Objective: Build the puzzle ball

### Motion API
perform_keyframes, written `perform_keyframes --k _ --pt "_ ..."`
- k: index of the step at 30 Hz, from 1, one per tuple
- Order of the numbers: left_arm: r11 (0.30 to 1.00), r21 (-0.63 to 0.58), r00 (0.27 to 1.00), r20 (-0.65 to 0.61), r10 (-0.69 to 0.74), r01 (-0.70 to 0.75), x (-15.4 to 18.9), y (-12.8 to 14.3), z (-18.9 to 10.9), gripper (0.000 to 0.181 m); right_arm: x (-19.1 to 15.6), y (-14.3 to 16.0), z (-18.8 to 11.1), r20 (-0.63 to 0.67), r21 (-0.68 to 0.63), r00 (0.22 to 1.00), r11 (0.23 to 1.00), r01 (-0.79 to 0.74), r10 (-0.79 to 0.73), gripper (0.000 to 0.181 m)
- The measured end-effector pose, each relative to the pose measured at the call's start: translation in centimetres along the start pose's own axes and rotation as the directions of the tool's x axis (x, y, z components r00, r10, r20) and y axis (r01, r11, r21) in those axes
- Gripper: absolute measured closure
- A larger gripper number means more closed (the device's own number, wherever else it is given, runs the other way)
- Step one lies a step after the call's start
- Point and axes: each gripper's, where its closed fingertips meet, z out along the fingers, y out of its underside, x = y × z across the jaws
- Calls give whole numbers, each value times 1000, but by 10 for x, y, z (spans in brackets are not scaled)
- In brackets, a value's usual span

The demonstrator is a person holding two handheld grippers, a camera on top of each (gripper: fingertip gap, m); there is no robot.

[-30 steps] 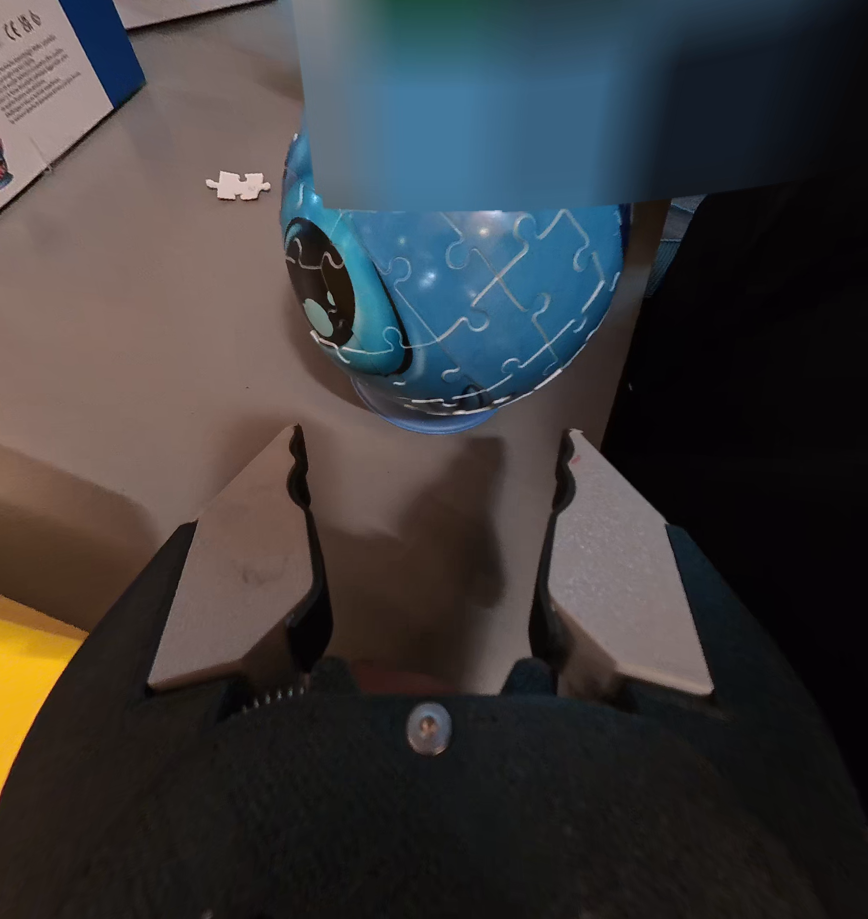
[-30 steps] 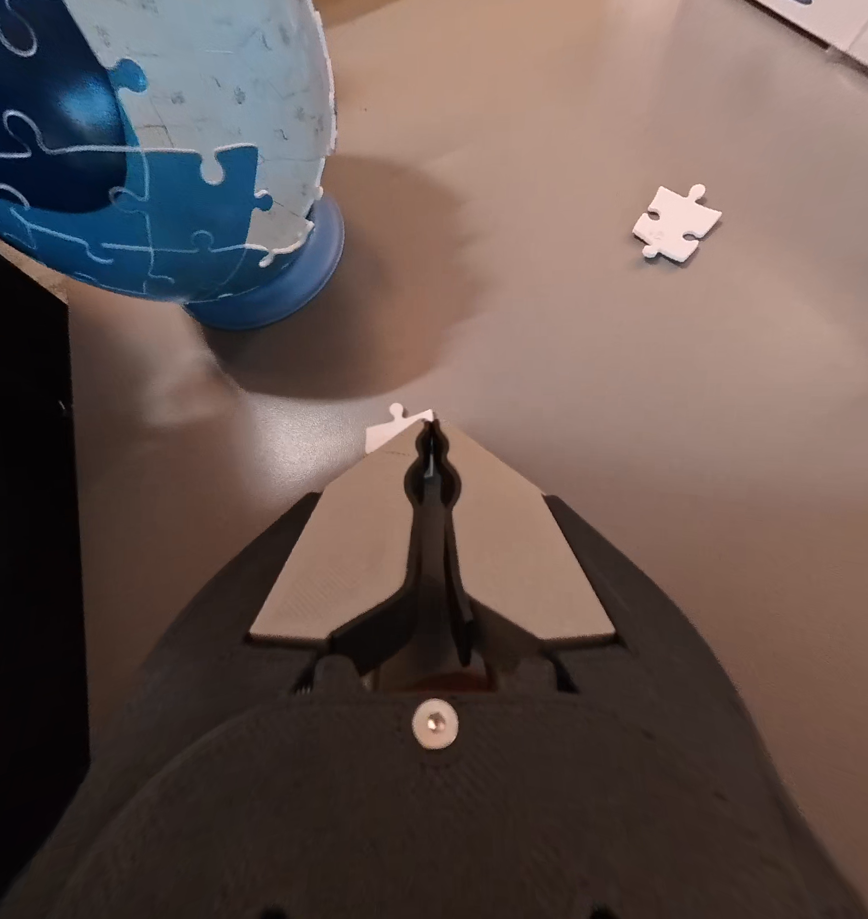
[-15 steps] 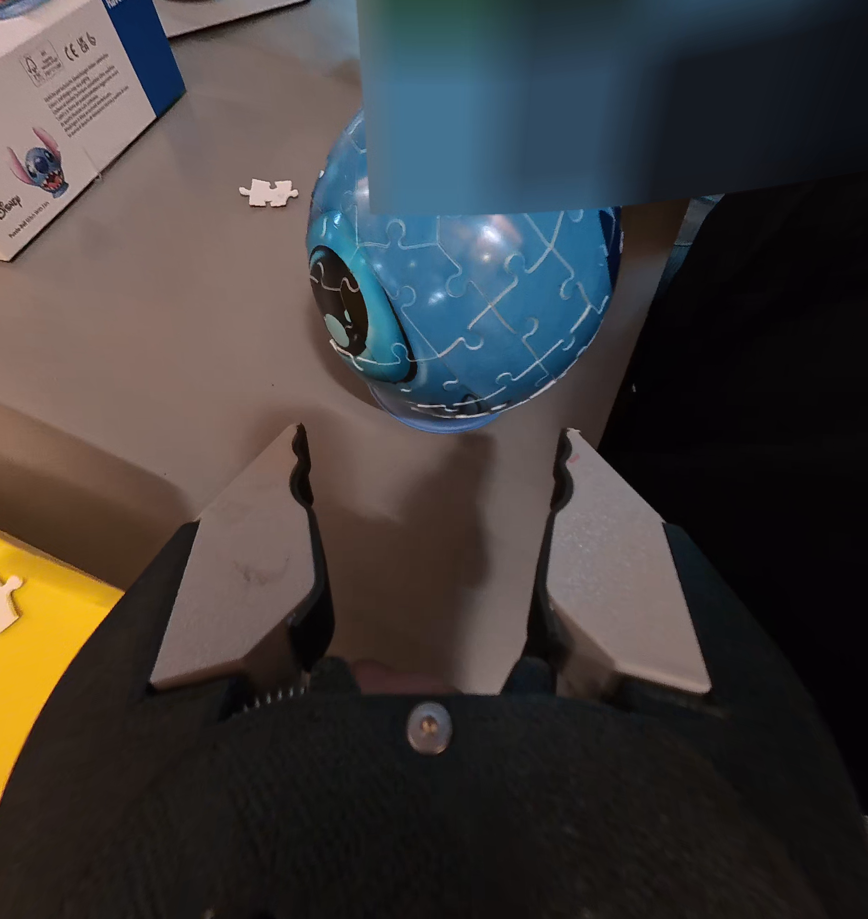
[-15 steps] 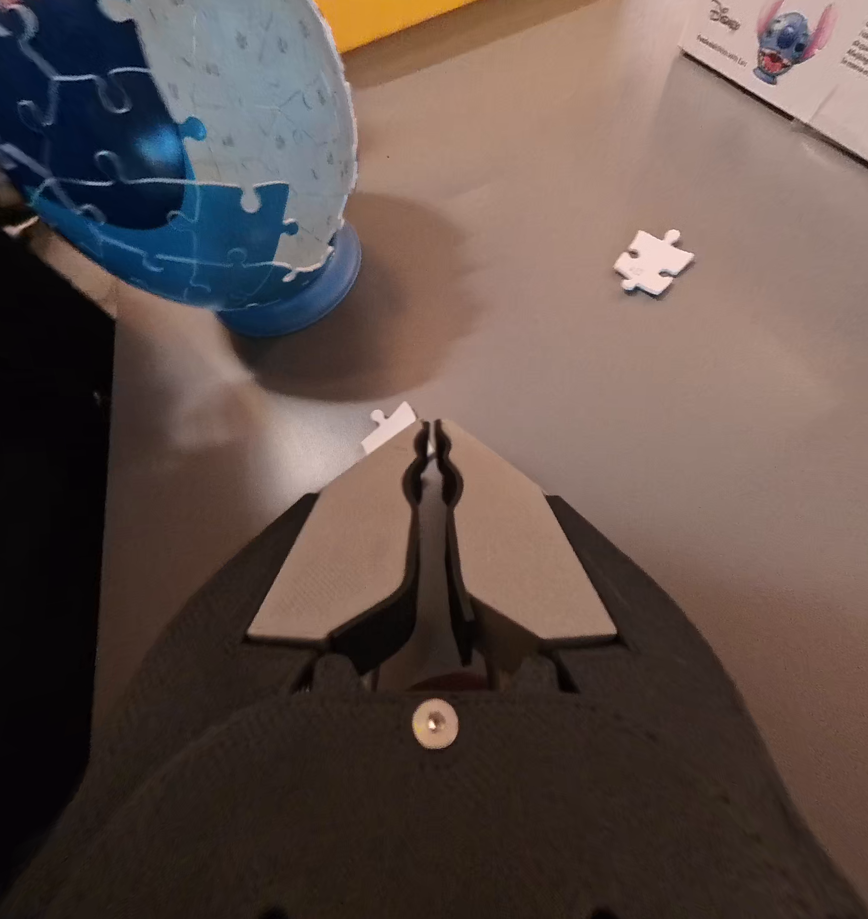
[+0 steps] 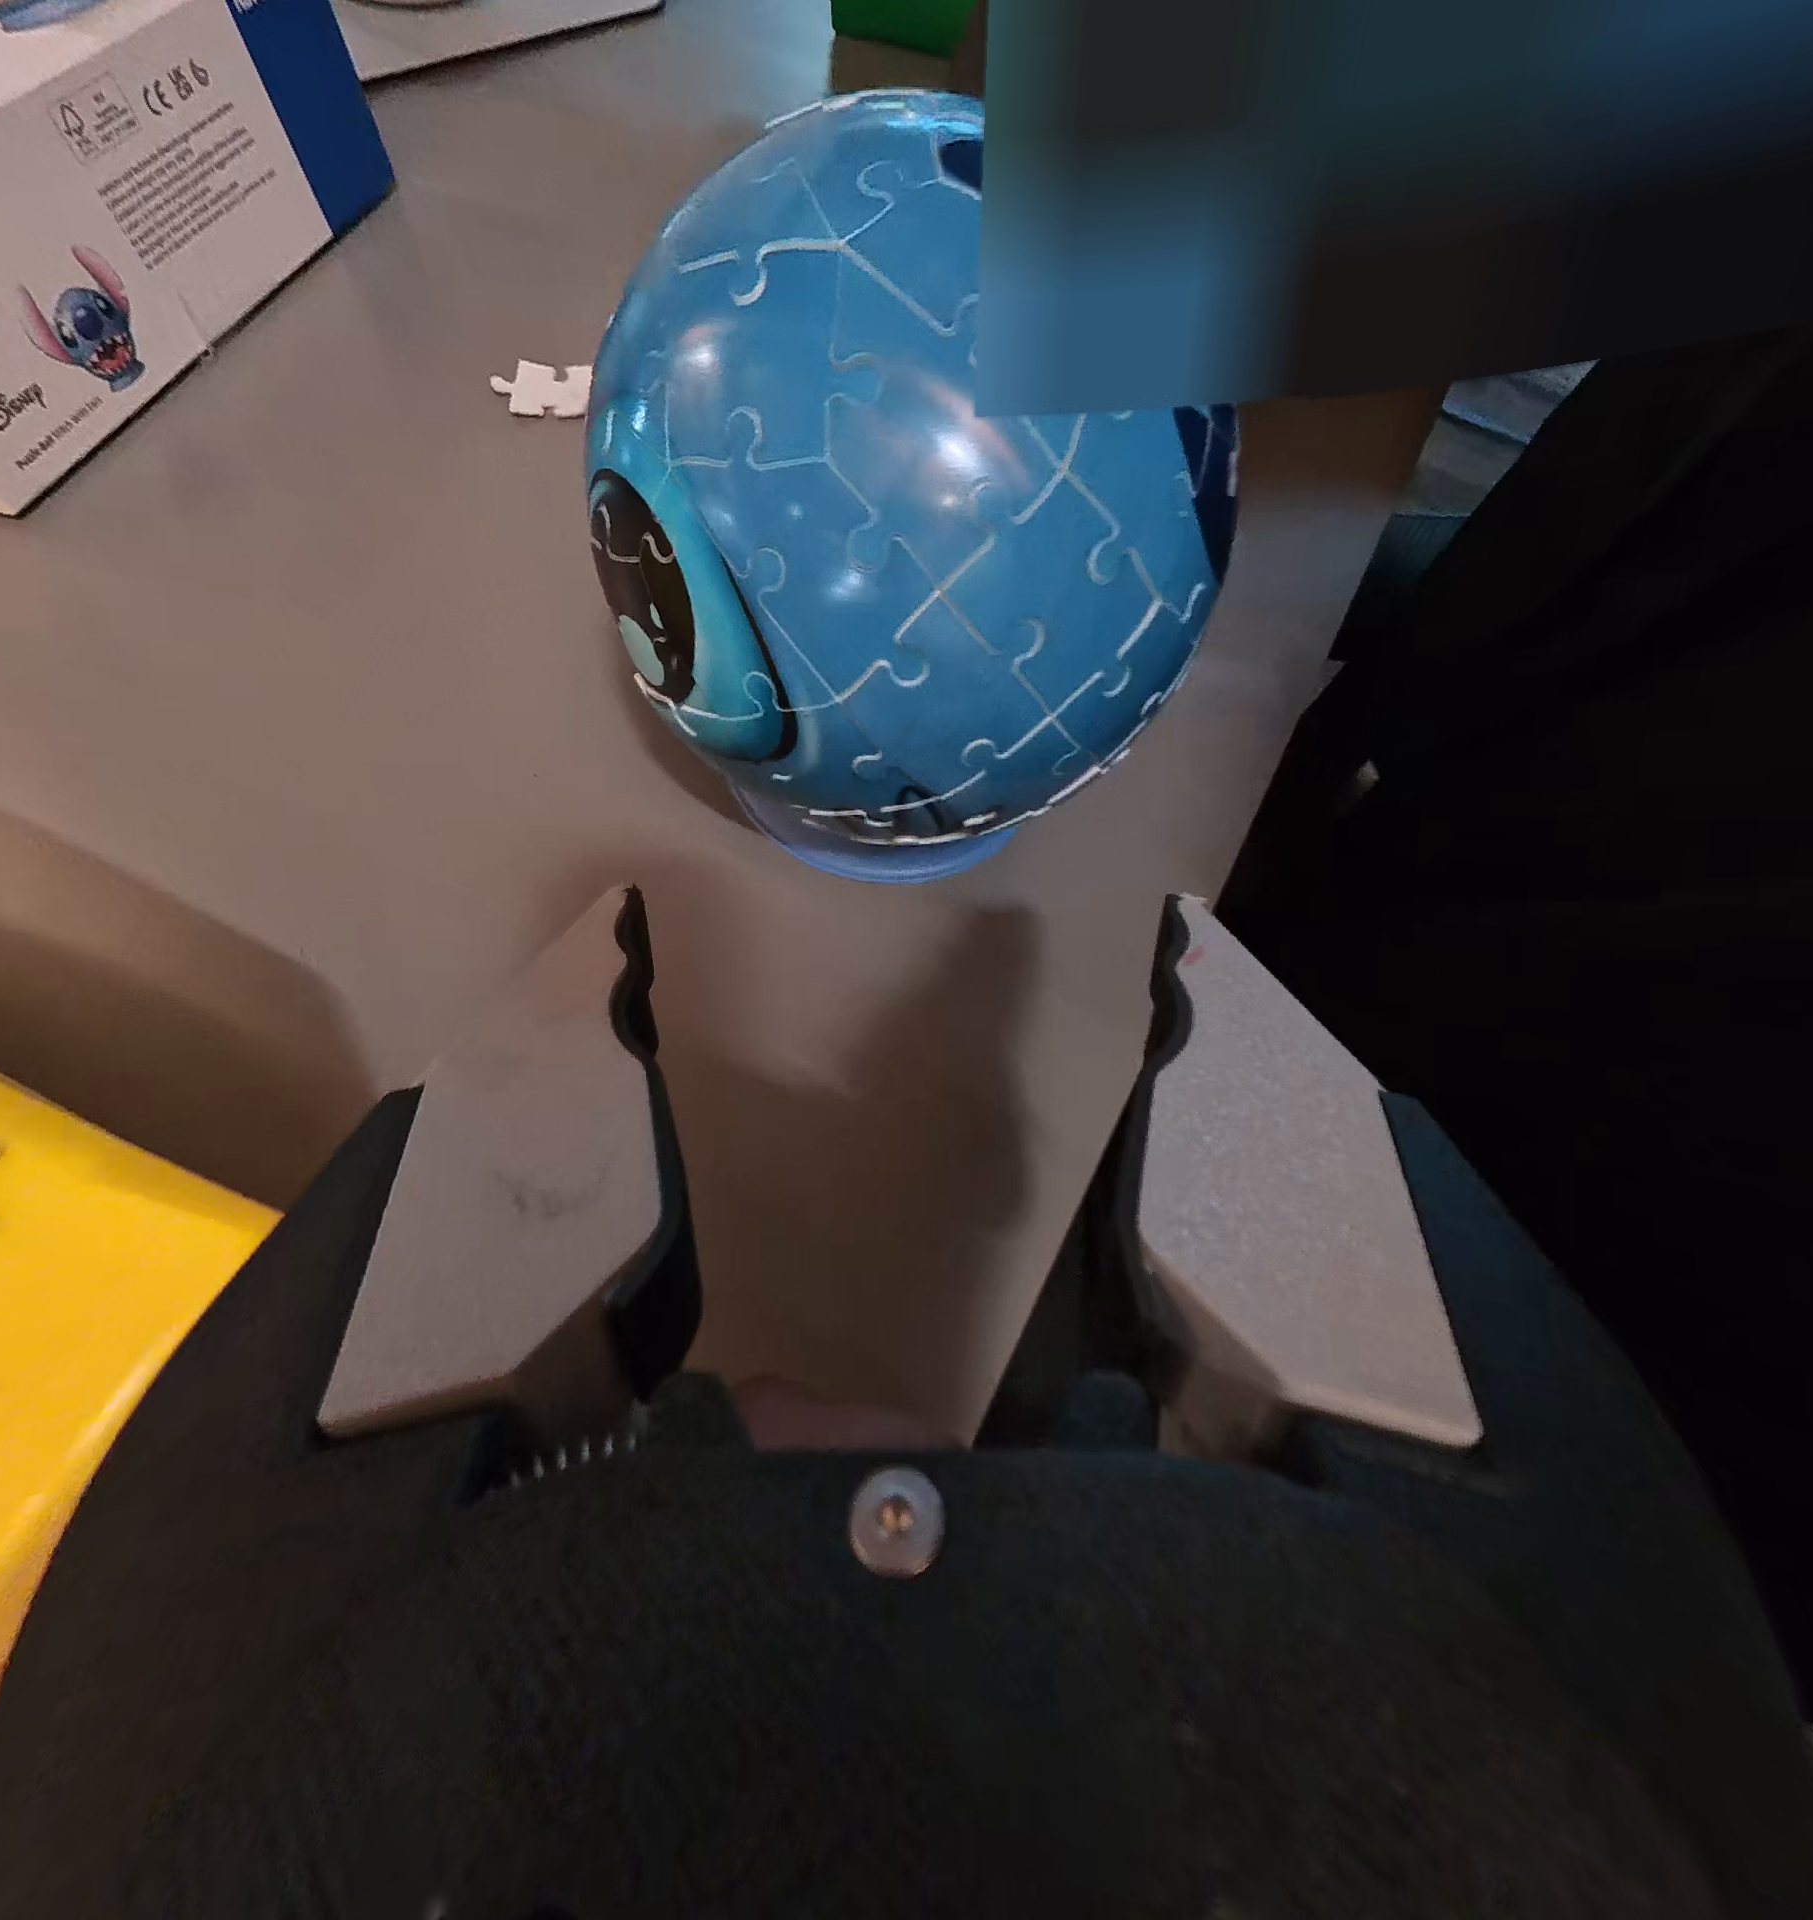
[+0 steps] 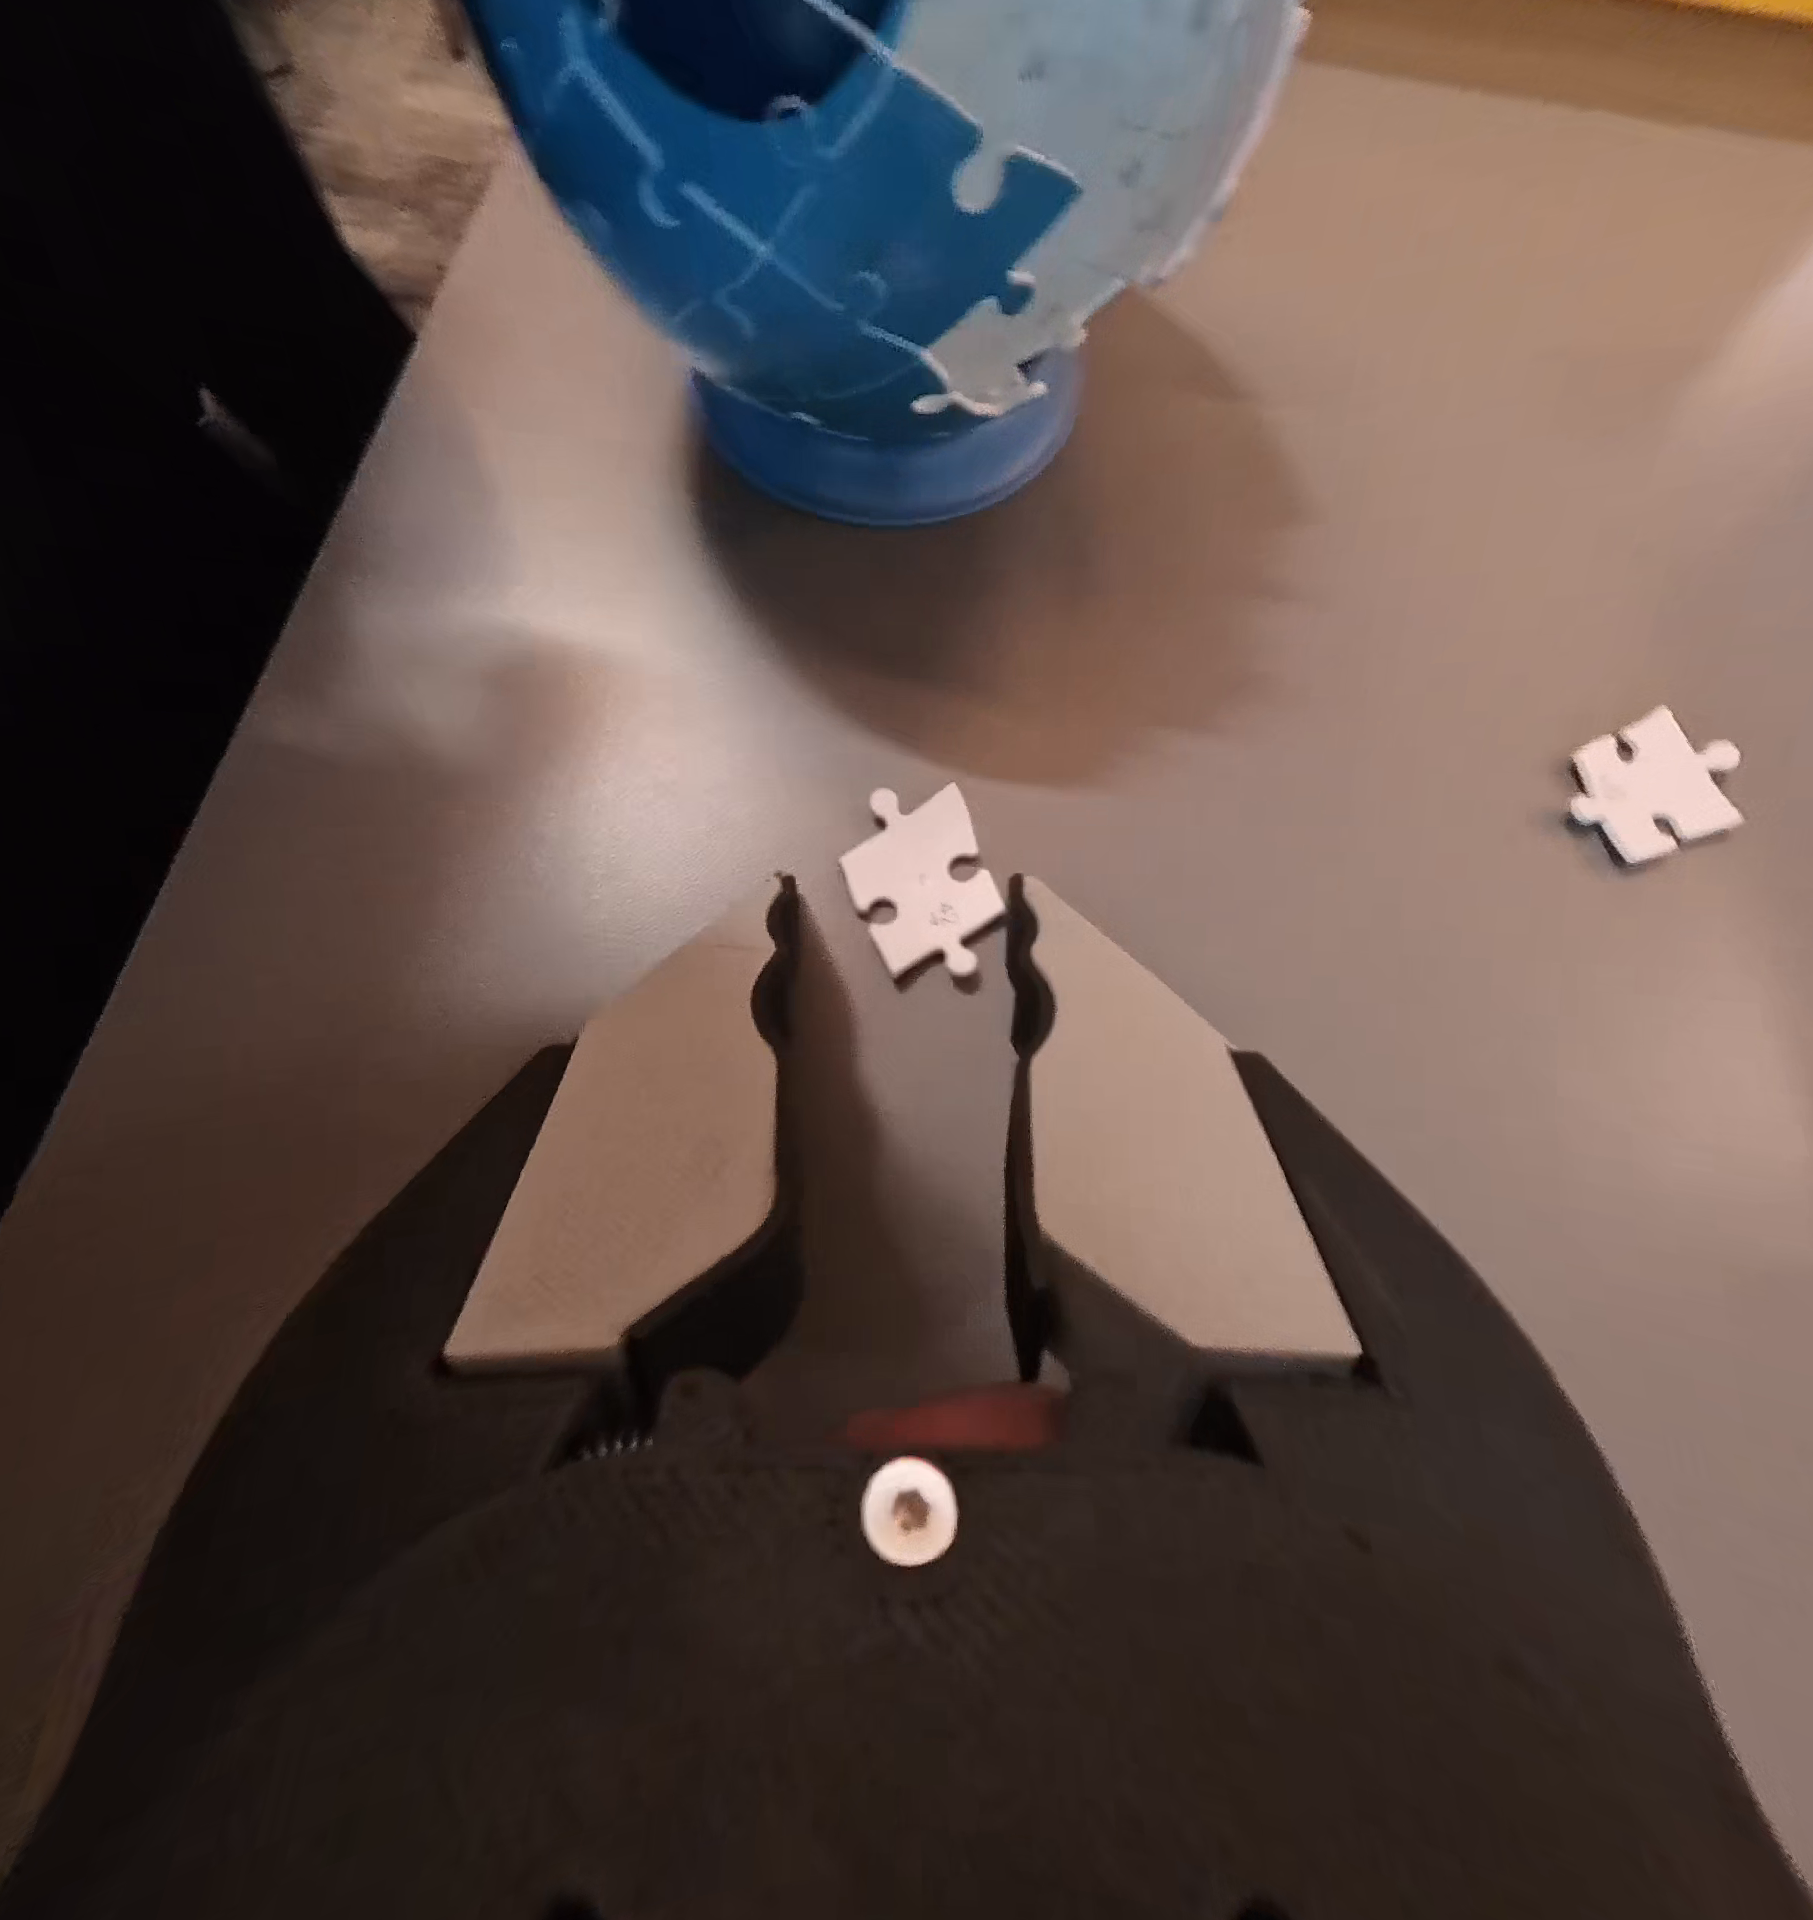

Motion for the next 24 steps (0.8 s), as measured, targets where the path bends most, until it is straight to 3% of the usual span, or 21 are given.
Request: perform_keyframes --k 7,15,18,20,24 --pt "1000 13 1000 25 14 -14 15 0 -5 87 4 -5 7 33 -1 999 1000 18 -18 156" --pt "999 34 999 32 34 -35 27 -16 -19 91 14 -9 6 -111 -11 992 998 63 -64 157" --pt "1000 -19 995 97 -13 14 2 -50 -25 95 37 -27 -1 -244 14 965 995 97 -91 157" --pt "998 -38 989 145 -35 41 -19 -87 -26 98 55 -45 -14 -348 60 932 990 126 -98 157" --pt "995 -33 989 123 -85 90 -47 -164 3 126 87 -79 -44 -557 96 819 969 228 -137 157"
